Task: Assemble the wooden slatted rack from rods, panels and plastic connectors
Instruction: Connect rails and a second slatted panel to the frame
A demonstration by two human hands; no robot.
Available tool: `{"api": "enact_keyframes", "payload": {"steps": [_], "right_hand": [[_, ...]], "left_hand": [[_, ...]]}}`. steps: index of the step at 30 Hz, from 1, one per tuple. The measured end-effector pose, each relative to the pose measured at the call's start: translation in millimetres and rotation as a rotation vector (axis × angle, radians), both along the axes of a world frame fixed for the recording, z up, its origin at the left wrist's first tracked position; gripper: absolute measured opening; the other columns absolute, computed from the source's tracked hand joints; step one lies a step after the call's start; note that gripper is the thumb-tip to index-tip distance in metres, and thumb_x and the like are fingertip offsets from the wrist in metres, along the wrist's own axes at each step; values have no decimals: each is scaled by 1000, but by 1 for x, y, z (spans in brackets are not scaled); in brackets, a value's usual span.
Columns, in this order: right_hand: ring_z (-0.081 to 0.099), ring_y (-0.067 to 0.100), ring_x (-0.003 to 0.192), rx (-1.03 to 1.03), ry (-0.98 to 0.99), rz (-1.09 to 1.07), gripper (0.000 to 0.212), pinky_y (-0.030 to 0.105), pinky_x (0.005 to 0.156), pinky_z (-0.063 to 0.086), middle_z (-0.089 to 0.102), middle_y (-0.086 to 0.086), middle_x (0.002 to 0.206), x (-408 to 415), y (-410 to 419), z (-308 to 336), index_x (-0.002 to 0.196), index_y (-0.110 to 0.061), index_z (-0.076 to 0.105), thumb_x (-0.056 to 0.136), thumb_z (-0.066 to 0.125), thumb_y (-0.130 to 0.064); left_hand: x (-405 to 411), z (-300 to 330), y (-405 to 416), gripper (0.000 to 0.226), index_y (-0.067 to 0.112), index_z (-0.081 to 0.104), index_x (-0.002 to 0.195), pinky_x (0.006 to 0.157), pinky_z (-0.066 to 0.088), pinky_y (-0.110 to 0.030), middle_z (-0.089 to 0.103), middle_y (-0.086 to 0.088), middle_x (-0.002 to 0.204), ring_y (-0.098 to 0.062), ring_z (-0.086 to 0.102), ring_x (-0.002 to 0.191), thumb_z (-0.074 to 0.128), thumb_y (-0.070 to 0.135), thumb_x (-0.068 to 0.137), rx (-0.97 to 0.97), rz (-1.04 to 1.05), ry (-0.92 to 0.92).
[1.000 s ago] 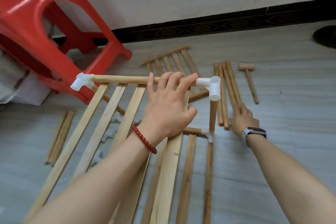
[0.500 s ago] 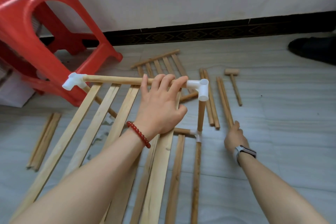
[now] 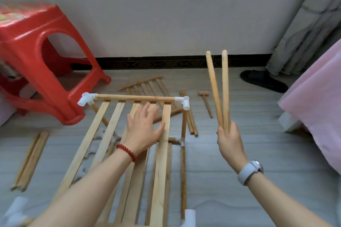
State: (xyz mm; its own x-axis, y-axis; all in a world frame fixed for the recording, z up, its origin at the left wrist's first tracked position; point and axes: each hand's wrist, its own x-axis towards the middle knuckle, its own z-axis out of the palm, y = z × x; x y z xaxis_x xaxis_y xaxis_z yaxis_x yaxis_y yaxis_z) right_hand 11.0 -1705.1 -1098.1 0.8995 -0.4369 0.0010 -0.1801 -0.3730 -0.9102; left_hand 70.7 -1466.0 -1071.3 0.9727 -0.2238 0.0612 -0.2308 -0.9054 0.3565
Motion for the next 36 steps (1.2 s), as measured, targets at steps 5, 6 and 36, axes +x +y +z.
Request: {"api": "enact_keyframes", "payload": {"steps": [5, 6, 36], "right_hand": [[50, 7, 58, -124, -81, 314, 22, 21, 54, 38, 51, -9, 68, -49, 38, 50, 96, -31, 43, 94, 48, -10], [51, 9, 59, -163, -72, 371, 22, 22, 55, 37, 51, -8, 68, -58, 47, 55, 95, -32, 43, 93, 48, -10], [42, 13, 87, -718, -62, 299, 16, 32, 82, 35, 47, -8, 86, -3, 45, 62, 88, -25, 45, 92, 45, -10]], "left_hand": [[-55, 10, 81, 73, 42, 11, 146, 111, -4, -60, -4, 0, 158, -24, -9, 144, 36, 70, 84, 208, 98, 125], [-64, 12, 95, 78, 42, 7, 146, 110, -3, -62, -7, -1, 158, -27, -10, 144, 34, 75, 80, 237, 137, 182], [-128, 9, 54, 70, 37, 15, 147, 104, -23, -48, -25, 3, 153, -23, -42, 126, 35, 66, 86, 210, -129, 184]]}}
